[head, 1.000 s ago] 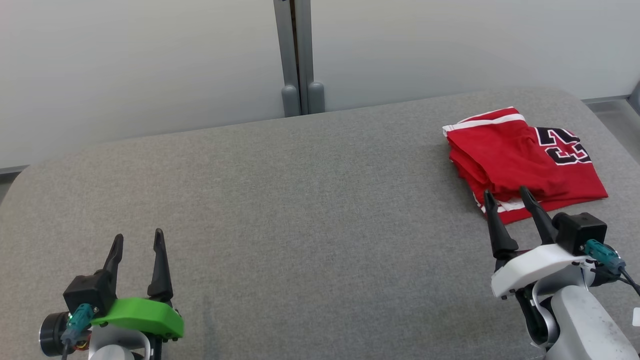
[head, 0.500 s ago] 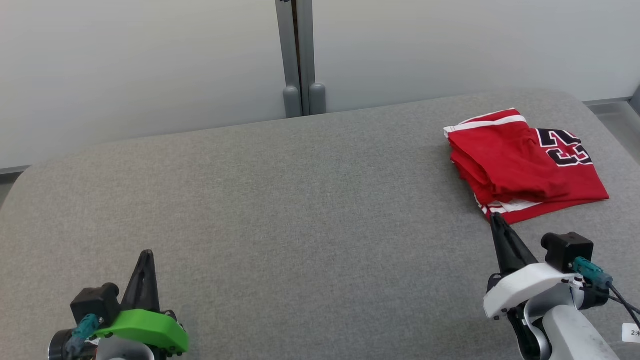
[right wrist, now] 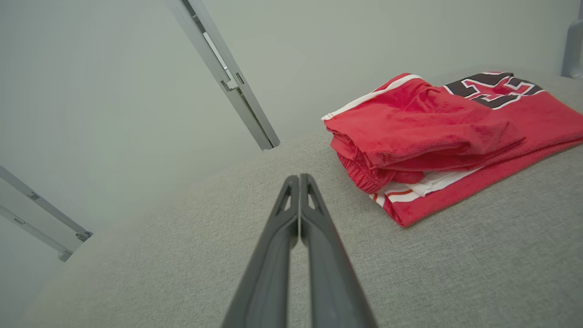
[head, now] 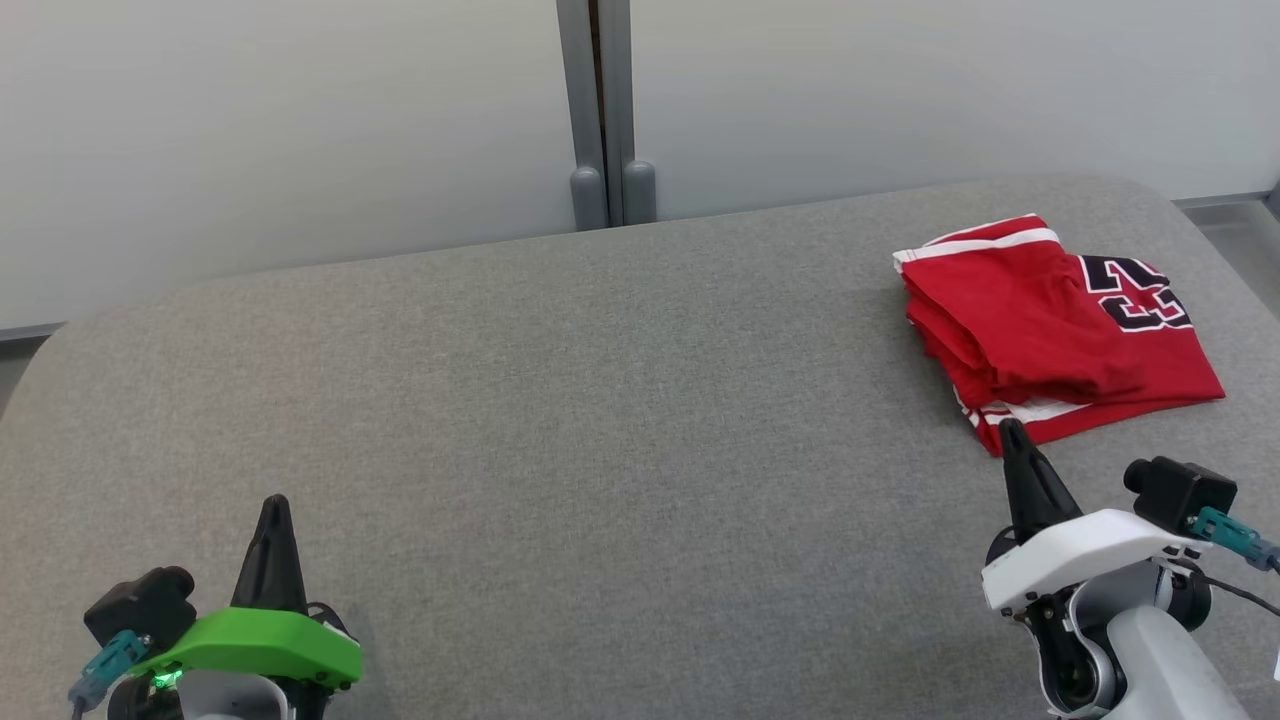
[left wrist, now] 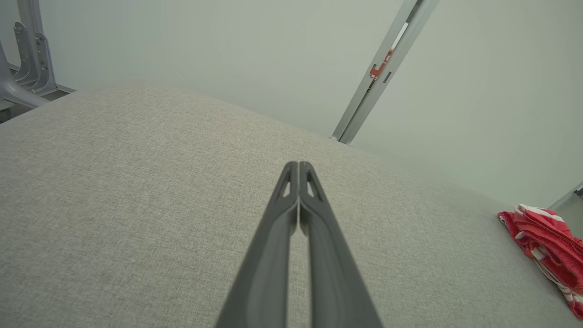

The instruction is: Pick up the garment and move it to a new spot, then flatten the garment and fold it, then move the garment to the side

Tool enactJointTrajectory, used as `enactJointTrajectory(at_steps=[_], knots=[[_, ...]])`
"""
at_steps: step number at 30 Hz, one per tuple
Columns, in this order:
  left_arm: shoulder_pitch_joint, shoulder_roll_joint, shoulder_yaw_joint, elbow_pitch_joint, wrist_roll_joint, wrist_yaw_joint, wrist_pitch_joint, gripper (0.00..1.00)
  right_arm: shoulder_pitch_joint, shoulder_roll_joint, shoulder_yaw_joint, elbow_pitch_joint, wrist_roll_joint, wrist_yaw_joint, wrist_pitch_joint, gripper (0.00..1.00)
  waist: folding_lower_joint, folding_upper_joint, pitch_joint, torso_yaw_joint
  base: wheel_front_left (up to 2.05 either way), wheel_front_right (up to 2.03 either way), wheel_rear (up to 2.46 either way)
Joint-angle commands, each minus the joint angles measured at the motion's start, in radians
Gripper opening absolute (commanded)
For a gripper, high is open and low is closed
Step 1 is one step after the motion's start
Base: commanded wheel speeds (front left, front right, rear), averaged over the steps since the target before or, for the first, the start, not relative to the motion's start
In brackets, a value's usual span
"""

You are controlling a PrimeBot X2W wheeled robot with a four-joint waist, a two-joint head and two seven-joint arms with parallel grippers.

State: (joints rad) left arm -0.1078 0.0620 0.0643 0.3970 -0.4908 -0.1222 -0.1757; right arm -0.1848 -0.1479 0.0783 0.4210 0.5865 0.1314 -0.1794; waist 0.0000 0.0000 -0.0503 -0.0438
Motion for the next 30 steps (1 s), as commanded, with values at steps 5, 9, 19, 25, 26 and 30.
enactJointTrajectory(at_steps=[5, 9, 19, 25, 26, 30], knots=[[-0.013, 0.004, 0.007, -0.03, -0.103, -0.002, 0.023, 0.0, -0.004, 0.004, -0.022, -0.034, 0.096, 0.0, 0.025, 0.0, 0.0, 0.0, 0.003, 0.002, 0.0, 0.0, 0.0], [-0.012, 0.003, 0.009, -0.038, -0.164, -0.003, 0.039, 0.0, 0.001, 0.009, -0.031, -0.043, 0.152, 0.0, 0.041, 0.0, 0.0, 0.0, 0.005, 0.004, 0.0, 0.0, 0.0], [-0.011, 0.001, 0.015, -0.057, -0.308, -0.004, 0.076, 0.0, 0.013, 0.022, -0.056, -0.064, 0.283, 0.0, 0.078, 0.0, 0.0, 0.0, 0.01, 0.008, 0.0, 0.0, 0.0], [-0.01, 0.0, 0.019, -0.066, -0.385, -0.005, 0.096, 0.0, 0.018, 0.029, -0.069, -0.075, 0.353, 0.0, 0.099, 0.0, 0.0, 0.0, 0.012, 0.01, 0.0, 0.0, 0.0], [-0.01, 0.0, 0.019, -0.068, -0.395, -0.005, 0.099, 0.0, 0.019, 0.03, -0.071, -0.077, 0.363, 0.0, 0.102, 0.0, 0.0, 0.0, 0.013, 0.011, 0.0, 0.0, 0.0], [-0.009, -0.001, 0.021, -0.073, -0.444, -0.005, 0.112, 0.0, 0.022, 0.035, -0.079, -0.084, 0.408, 0.0, 0.115, 0.0, 0.0, 0.0, 0.015, 0.012, 0.0, 0.0, 0.0]])
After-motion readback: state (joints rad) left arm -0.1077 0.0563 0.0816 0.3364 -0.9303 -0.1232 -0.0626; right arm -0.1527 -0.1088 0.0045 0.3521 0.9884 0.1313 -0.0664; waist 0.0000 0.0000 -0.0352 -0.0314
